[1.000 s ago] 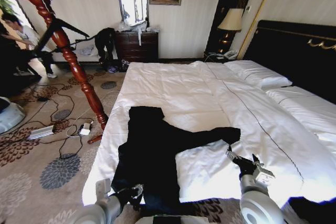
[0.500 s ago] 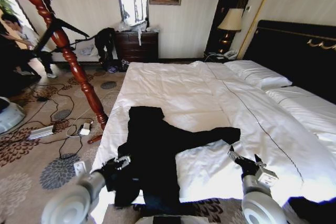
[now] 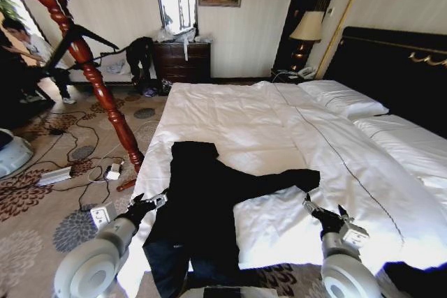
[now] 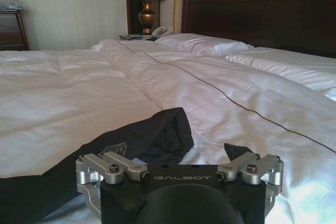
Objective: Pick up the clothes from the bed and hang them on the clothes hanger.
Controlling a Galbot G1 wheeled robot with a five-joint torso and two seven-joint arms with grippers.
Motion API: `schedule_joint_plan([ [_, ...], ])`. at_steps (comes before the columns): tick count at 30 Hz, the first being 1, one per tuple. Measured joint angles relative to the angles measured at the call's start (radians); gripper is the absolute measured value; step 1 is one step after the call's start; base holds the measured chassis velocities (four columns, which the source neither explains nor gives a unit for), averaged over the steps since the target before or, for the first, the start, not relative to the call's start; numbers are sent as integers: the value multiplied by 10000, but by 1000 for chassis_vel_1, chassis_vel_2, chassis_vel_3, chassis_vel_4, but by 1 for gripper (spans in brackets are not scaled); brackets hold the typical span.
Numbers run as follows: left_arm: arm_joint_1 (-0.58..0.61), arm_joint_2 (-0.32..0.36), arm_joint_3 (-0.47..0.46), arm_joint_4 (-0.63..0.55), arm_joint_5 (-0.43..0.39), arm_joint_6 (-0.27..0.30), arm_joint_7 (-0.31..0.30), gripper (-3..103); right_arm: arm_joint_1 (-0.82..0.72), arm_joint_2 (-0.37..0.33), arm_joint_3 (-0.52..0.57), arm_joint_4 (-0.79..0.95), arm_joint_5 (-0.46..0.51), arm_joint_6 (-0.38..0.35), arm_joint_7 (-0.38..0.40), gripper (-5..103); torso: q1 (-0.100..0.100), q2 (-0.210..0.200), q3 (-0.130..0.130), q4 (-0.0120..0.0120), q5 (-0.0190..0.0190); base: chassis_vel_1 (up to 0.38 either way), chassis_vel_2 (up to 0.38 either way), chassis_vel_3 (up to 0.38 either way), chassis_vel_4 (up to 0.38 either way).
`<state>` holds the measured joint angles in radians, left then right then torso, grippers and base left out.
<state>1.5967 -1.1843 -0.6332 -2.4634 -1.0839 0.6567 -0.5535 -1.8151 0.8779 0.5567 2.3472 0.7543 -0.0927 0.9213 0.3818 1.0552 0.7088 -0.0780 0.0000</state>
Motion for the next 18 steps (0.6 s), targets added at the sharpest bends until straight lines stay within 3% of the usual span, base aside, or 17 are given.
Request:
schedule_joint_plan([
  [6, -150, -1129, -180, 420, -1092, 40, -427, 100, -7, -24, 48, -5, 6, 0, 4, 100, 0, 0, 0, 1, 2, 0, 0, 0, 0],
  [9, -247, -1862, -446, 450, -1705, 155, -1036, 100, -7, -27, 40, -22, 5, -2, 4, 100, 0, -1, 0, 1, 1, 0, 0, 0, 0],
  [13, -96, -2101, -938, 102, -2314, 538, -1732, 100, 18, -60, 40, -52, 18, -4, 8, 100, 0, 0, 0, 2, 2, 0, 0, 0, 0],
  [18, -72, -2206, -970, 401, -2352, 570, -1837, 100, 104, -61, -34, -104, 38, -6, 12, 100, 0, 0, 0, 2, 0, 0, 0, 0, 0],
])
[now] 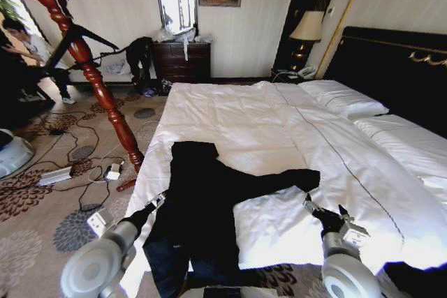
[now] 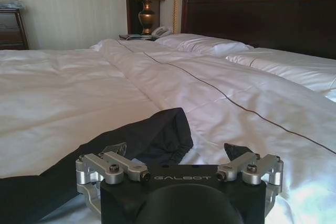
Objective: Pick up the clothes from the bed and hang them on the clothes hanger.
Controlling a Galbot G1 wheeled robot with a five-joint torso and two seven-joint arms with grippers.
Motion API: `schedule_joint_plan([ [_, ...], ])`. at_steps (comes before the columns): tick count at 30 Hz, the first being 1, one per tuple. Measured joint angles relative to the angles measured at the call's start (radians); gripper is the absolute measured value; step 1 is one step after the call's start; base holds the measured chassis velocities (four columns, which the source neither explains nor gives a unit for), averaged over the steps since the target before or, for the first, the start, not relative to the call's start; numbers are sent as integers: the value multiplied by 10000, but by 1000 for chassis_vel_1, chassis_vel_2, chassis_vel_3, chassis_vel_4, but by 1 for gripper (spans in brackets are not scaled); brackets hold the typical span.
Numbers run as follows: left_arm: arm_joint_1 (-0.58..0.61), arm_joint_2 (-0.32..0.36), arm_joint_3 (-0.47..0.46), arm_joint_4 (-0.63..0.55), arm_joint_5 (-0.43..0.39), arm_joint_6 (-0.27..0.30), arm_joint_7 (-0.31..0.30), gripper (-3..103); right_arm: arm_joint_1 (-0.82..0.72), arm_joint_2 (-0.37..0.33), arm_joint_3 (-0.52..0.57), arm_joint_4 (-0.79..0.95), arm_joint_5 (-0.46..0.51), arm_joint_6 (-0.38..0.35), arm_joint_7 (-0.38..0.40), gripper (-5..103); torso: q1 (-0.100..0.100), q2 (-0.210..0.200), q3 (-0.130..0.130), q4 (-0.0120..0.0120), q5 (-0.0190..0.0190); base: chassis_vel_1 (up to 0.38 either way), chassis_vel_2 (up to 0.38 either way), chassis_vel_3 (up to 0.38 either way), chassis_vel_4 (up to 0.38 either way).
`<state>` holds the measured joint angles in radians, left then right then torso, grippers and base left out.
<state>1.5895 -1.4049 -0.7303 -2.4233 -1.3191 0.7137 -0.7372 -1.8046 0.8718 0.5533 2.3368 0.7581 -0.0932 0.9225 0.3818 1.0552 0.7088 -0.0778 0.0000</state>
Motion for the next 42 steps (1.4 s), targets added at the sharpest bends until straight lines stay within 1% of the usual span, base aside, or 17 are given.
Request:
schedule_joint_plan([
  [6, -473, -429, 237, 500, -218, -183, 130, 100, 15, -24, -37, -51, 3, -4, 0, 100, 0, 0, 0, -4, 1, 0, 0, 0, 0],
  [7, -544, -549, 306, 618, -312, -190, 137, 102, 15, -35, -37, -65, 4, -5, 0, 100, 0, 0, 0, -3, 0, 0, 0, 0, 0],
  [10, -573, -741, 437, 827, -339, -200, 166, 90, 13, -44, -36, -65, 16, -5, 0, 100, 1, 0, 0, -1, 0, 0, 0, 0, 0],
  [12, -574, -782, 455, 859, -338, -224, 181, 90, 5, -45, -33, -66, 18, -4, 0, 100, 0, 0, 0, -2, 0, 0, 0, 0, 0],
  [15, -582, -800, 394, 863, -332, -350, 255, 74, 2, -45, -28, -84, 18, -5, 1, 100, 1, 0, 0, -1, 0, 0, 0, 0, 0],
  [16, -582, -800, 394, 863, -332, -350, 255, 74, 2, -45, -28, -84, 18, -5, 1, 100, 1, 0, 0, -1, 0, 0, 0, 0, 0],
  [18, -582, -737, 290, 850, -342, -430, 307, 63, 10, -39, -36, -97, 18, -5, 1, 100, 0, 0, 0, -1, 0, 0, 0, 0, 0],
  [20, -579, -725, 273, 850, -353, -437, 307, 63, 13, -37, -40, -99, 18, -5, 1, 100, 0, 0, 0, -1, 0, 0, 0, 0, 0],
  [21, -558, -705, 237, 849, -430, -439, 294, 52, 24, -33, -56, -106, 18, -5, 1, 100, 0, 0, 0, -1, 0, 0, 0, 0, 0],
  [22, -538, -712, 241, 850, -494, -416, 263, 52, 28, -33, -65, -113, 18, -5, 1, 100, 0, 0, 0, -1, 0, 0, 0, 0, 0],
  [24, -509, -760, 300, 875, -512, -365, 230, 42, 30, -28, -72, -121, 14, -5, 1, 100, 0, 0, 0, -1, 0, 0, 0, 0, 0],
  [25, -509, -760, 300, 875, -512, -365, 230, 42, 30, -28, -72, -121, 14, -5, 1, 100, 0, 0, 0, -1, 0, 0, 0, 0, 0],
  [28, -494, -863, 393, 939, -493, -337, 212, 25, 20, -11, -73, -122, -4, -3, 1, 100, 0, 0, 0, -1, 0, 0, 0, 0, 0],
  [30, -495, -894, 400, 953, -464, -341, 212, 25, 2, -3, -71, -121, -15, -2, 0, 100, 0, 0, 0, -1, 0, 0, 0, 0, 0],
  [33, -498, -914, 328, 895, -397, -447, 248, 9, -64, 8, -43, -113, -66, 6, 8, 100, 0, 0, 0, -1, -1, 0, 0, 0, 0],
  [37, -497, -818, 117, 665, -342, -688, 434, 0, -88, 9, -22, -79, -89, 12, 21, 100, 0, 0, 0, -1, -1, 0, 0, 0, 0],
  [42, -566, -581, -262, 382, -94, -1037, 791, 0, -79, 2, -32, -64, -100, 13, 24, 100, 0, 0, 0, -2, -2, 0, 0, 0, 0],
])
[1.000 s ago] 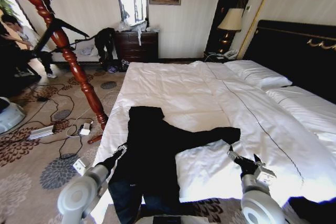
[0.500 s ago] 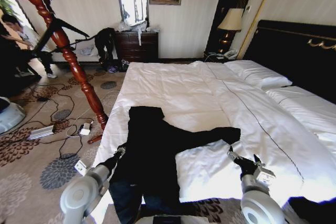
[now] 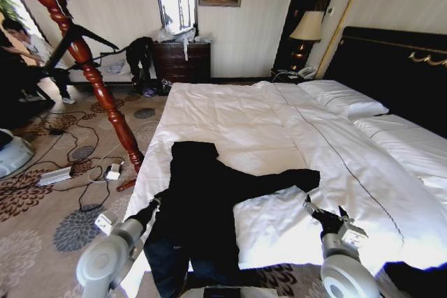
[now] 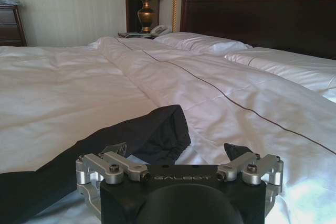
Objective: Pick up the clothes from the bed and hang them on the clothes hanger.
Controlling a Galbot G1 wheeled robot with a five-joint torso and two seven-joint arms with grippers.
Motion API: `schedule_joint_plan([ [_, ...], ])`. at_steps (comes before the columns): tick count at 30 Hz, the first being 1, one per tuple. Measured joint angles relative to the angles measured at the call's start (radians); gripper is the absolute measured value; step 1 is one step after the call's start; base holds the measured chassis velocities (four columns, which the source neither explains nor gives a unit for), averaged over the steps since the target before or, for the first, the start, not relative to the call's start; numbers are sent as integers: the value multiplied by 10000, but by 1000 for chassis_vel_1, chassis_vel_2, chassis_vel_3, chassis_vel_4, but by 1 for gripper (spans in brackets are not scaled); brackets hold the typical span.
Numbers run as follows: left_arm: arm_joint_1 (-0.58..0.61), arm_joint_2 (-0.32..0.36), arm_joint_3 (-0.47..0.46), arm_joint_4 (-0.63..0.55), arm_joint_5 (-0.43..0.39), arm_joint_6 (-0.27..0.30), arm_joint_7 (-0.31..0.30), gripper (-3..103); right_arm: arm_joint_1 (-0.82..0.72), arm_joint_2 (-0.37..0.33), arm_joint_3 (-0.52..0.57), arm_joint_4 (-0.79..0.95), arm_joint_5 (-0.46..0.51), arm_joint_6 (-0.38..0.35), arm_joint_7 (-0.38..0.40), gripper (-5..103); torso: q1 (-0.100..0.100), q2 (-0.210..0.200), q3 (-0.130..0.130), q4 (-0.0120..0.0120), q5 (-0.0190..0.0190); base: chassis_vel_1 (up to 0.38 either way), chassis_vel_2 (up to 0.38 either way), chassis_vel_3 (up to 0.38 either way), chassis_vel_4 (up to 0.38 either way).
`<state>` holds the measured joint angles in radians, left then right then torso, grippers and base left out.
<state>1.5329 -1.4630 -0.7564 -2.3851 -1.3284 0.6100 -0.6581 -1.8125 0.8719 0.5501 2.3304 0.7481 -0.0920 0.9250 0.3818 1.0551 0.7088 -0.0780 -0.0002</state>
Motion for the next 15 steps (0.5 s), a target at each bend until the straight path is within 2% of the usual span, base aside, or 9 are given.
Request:
schedule_joint_plan([
  [3, -38, 90, -240, -175, 165, -167, 167, 0, 3, -4, -5, 8, -3, 0, 0, 100, 0, 0, 0, 0, 0, 0, 0, 0, 0],
  [5, -54, 402, -910, -538, 784, -584, 560, 0, 7, -27, -6, 22, -4, 1, 0, 100, 0, 0, 0, 0, 1, 0, 0, 0, 0],
  [6, -54, 402, -910, -538, 784, -584, 560, 0, 7, -27, -6, 22, -4, 1, 0, 100, 0, 0, 0, 0, 1, 0, 0, 0, 0],
  [8, 20, 679, -1389, -608, 1426, -801, 815, 0, 30, -41, -6, 23, -3, 4, 2, 100, 0, 0, 0, 0, 1, 0, 0, 0, 0],
  [9, 113, 871, -1787, -563, 2046, -1044, 1046, 0, 76, -56, -11, 23, 7, 8, 4, 100, 0, 0, 0, 0, 0, 0, 0, 0, 0],
  [10, 113, 871, -1787, -563, 2046, -1044, 1046, 0, 76, -56, -11, 23, 7, 8, 4, 100, 0, 0, 0, 0, 0, 0, 0, 0, 0],
  [13, 271, 1057, -2530, -107, 2934, -1394, 1366, 0, 255, -69, -110, 22, 97, 18, 4, 100, 0, 1, 0, 2, 0, 0, 0, 0, 0],
  [15, 297, 1051, -2604, 22, 3072, -1436, 1400, 0, 312, -71, -143, 20, 123, 20, 4, 100, 0, 0, 0, 1, 0, 0, 0, 0, 0],
])
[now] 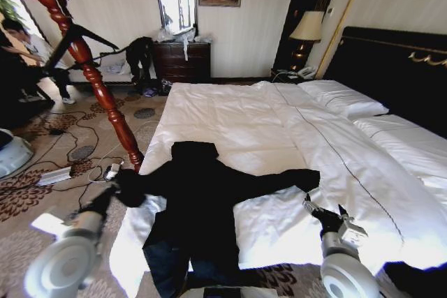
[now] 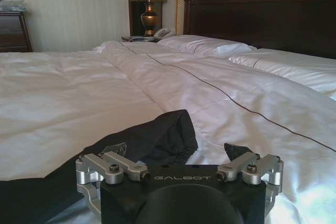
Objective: Pick up the clothes from the bed and hang them on the clothes hanger.
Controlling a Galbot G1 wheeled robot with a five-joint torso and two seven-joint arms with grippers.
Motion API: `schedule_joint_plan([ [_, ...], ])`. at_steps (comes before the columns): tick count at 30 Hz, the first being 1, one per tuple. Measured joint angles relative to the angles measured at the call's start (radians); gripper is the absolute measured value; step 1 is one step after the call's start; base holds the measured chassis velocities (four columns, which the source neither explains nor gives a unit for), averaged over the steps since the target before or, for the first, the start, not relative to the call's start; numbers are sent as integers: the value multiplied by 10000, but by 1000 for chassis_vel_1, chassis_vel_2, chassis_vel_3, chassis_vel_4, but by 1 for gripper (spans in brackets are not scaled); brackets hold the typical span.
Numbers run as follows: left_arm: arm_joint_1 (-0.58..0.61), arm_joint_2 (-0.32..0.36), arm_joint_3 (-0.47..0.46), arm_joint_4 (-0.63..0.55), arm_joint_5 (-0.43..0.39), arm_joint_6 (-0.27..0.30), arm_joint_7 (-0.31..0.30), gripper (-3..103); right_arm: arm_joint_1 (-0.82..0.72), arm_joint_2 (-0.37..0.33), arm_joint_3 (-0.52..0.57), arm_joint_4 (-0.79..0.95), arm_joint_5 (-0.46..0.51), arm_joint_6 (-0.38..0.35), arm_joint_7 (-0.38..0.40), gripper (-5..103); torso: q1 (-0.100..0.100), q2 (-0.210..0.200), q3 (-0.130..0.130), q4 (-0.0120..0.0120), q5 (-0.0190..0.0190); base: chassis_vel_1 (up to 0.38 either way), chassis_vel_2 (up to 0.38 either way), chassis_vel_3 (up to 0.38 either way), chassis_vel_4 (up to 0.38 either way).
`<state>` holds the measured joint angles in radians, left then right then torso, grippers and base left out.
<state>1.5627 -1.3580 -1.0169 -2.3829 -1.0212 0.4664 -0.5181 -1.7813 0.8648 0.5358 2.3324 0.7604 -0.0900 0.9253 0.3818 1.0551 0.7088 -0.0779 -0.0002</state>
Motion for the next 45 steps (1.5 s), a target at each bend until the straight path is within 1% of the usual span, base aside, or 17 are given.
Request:
schedule_joint_plan([
  [2, 42, -69, -161, 539, 485, -250, 125, 0, 129, -37, -92, -13, 77, 1, -2, 100, 0, 0, 0, 0, -1, 0, 0, 0, 0],
  [5, -103, -31, -367, 1099, 567, -364, 149, 0, 264, -103, -145, -35, 175, 1, -2, 100, 0, 0, 0, 1, -1, 0, 0, 0, 0],
  [12, -1023, 886, -944, 3408, 578, -762, 106, 0, 552, -229, -277, -101, 404, 1, -1, 100, 0, 0, 1, -1, -1, 0, 0, 0, 0],
  [17, -1402, 1265, -551, 4389, 755, -957, 127, 0, 638, -351, -318, -158, 488, 55, -49, 100, 0, -1, 1, -2, 0, 0, 0, 0, 0],
  [21, -1364, 1398, -110, 4644, 1592, -1057, 21, -2, 745, -507, -316, -158, 742, 204, -136, 100, 0, -1, 1, -3, 1, 0, 0, 0, 0],
  [25, -676, 1696, 173, 4388, 3821, -974, -285, 14, 1241, -843, -330, 36, 1837, 580, -375, 100, 1, -1, 1, -1, 0, 0, 0, 0, 0],
  [26, -676, 1696, 173, 4388, 3821, -974, -285, 14, 1241, -843, -330, 36, 1837, 580, -375, 100, 1, -1, 1, -1, 0, 0, 0, 0, 0],
  [28, -68, 1826, 330, 3944, 4989, -929, -304, 24, 1785, -1028, -389, 143, 2778, 728, -411, 100, 0, -1, 0, 3, 6, 0, 0, 0, 0],
  [31, 515, 1954, 520, 3418, 5618, -1036, -163, 30, 2429, -1189, -466, 146, 3619, 863, -507, 100, 0, -1, 0, 5, 4, 0, 0, 0, 0],
  [34, 850, 2208, 679, 2986, 5910, -1134, 142, 46, 3394, -1479, -570, -20, 4687, 915, -692, 100, 0, 0, 0, -3, 8, 0, 0, 0, 0],
  [35, 850, 2208, 679, 2986, 5910, -1134, 142, 46, 3394, -1479, -570, -20, 4687, 915, -692, 100, 0, 0, 0, -3, 8, 0, 0, 0, 0],
  [37, 727, 2284, 675, 3277, 5977, -1380, 240, 57, 3732, -1597, -657, -125, 4830, 916, -796, 100, 0, 0, 1, -4, 1, 0, 0, 0, 0],
  [39, 525, 2288, 649, 2952, 4849, -1564, 260, 68, 4058, -1694, -715, -193, 4943, 916, -952, 100, 1, -1, 1, 7, -8, 0, 0, 0, 0],
  [40, 525, 2288, 649, 2952, 4849, -1564, 260, 68, 4058, -1694, -715, -193, 4943, 916, -952, 100, 1, -1, 1, 7, -8, 0, 0, 0, 0],
  [41, 402, 2296, 586, 2617, 4233, -1637, 257, 68, 4166, -1693, -717, -214, 4970, 916, -993, 100, 1, -1, 1, 4, -2, 0, 0, 0, 0],
  [44, -126, 2728, 193, 1476, 2546, -1914, 195, 85, 4300, -1597, -689, -324, 4731, 951, -1156, 100, 1, 0, 1, -6, 4, 0, 0, 0, 0],
  [45, -126, 2728, 193, 1476, 2546, -1914, 195, 85, 4300, -1597, -689, -324, 4731, 951, -1156, 100, 1, 0, 1, -6, 4, 0, 0, 0, 0],
])
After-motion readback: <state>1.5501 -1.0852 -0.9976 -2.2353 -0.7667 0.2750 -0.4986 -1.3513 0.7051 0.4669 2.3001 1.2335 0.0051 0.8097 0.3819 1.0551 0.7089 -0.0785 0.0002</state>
